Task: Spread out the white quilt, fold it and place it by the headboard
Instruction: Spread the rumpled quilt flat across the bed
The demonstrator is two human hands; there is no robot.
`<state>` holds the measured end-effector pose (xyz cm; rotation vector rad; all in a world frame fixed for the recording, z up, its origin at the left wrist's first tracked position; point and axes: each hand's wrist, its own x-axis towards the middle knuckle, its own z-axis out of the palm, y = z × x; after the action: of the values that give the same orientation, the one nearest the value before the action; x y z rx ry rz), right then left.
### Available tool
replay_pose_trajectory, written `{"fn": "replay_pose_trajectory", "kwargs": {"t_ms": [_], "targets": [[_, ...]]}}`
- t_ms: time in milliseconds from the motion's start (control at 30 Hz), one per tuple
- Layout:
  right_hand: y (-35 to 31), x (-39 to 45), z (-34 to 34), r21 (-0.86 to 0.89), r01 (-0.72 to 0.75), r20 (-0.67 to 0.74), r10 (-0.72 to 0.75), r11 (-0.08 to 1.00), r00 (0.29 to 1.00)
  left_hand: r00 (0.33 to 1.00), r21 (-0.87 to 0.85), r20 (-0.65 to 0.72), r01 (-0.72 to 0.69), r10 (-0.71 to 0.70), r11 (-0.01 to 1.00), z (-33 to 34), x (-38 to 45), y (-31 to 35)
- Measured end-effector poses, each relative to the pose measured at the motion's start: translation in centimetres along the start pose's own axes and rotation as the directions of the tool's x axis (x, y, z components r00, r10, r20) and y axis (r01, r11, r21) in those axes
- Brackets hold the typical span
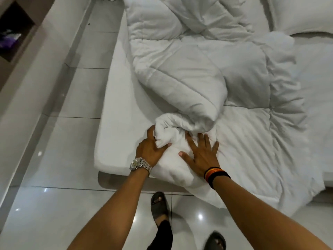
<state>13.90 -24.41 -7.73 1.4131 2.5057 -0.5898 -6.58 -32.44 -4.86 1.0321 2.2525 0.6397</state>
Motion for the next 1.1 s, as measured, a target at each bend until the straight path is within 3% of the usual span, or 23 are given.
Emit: {"fn": "replay_pose_trajectory", "kwargs": {"t_ms": [133, 233, 333, 400, 467, 533, 600, 667, 767, 933, 1000, 1100], "targets": [[-4.3, -1.7, -1.2, 0.146, 0.074, -0.069, -0.064, 0.987, 0.996, 0.986, -0.194, -0.148, 0.051, -0.080, 0.980, -3.9, -8.1, -2.2], [-7.6, -4.3, 0.9, 0.143, 0.184, -0.038, -0.180, 0.972, 0.983, 0.937, -0.209, -0.261, 0.177, -0.230, 0.962, -5.0, -15.5, -6.2], [-8.0, -6.7, 5.1, -0.007, 0.244, 0.195, -0.238, 0.970, 0.952, 0.871, -0.140, -0.070, 0.474, -0.487, 0.869, -4.1, -19.7, -11.3], [-7.8, -7.9, 6.4, 0.000, 0.231, 0.244, -0.224, 0.973, 0.943, 0.862, -0.135, 0.002, 0.503, -0.507, 0.854, -3.7, -20.3, -13.6], [-8.2, -8.0, 5.5, 0.115, 0.197, 0.135, -0.212, 0.974, 0.968, 0.892, -0.144, -0.042, 0.440, -0.450, 0.887, -4.0, -18.7, -13.9], [-8.5, -6.8, 3.4, 0.252, 0.182, -0.100, -0.161, 0.950, 0.982, 0.924, -0.231, -0.085, 0.346, -0.373, 0.909, -5.1, -15.0, -11.8], [-8.8, -4.2, 1.0, 0.352, 0.174, -0.309, -0.061, 0.920, 0.949, 0.933, -0.327, -0.146, 0.267, -0.328, 0.907, -6.3, -9.3, -9.5], [-9.3, -0.5, -1.3, 0.383, 0.171, -0.390, -0.009, 0.908, 0.921, 0.938, -0.358, -0.171, 0.226, -0.301, 0.906, -7.4, -2.9, -7.2], [-9.8, 5.5, -3.1, 0.355, 0.081, -0.346, 0.051, 0.931, 0.937, 0.939, -0.426, -0.071, 0.277, -0.337, 0.861, -7.8, 6.6, -4.9], [-10.4, 11.0, 0.7, 0.219, -0.212, -0.016, 0.221, 0.953, 0.975, 0.915, -0.351, 0.061, 0.394, -0.400, 0.849, -6.7, 15.3, -4.6], [-11.3, 11.3, 2.9, 0.148, -0.260, -0.003, 0.263, 0.954, 0.965, 0.920, -0.334, 0.081, 0.389, -0.385, 0.859, -6.2, 16.3, -5.3], [-14.5, 11.6, 3.7, 0.213, -0.270, -0.074, 0.292, 0.939, 0.954, 0.918, -0.494, 0.068, 0.372, -0.392, 0.786, -7.9, 17.3, -7.7]]}}
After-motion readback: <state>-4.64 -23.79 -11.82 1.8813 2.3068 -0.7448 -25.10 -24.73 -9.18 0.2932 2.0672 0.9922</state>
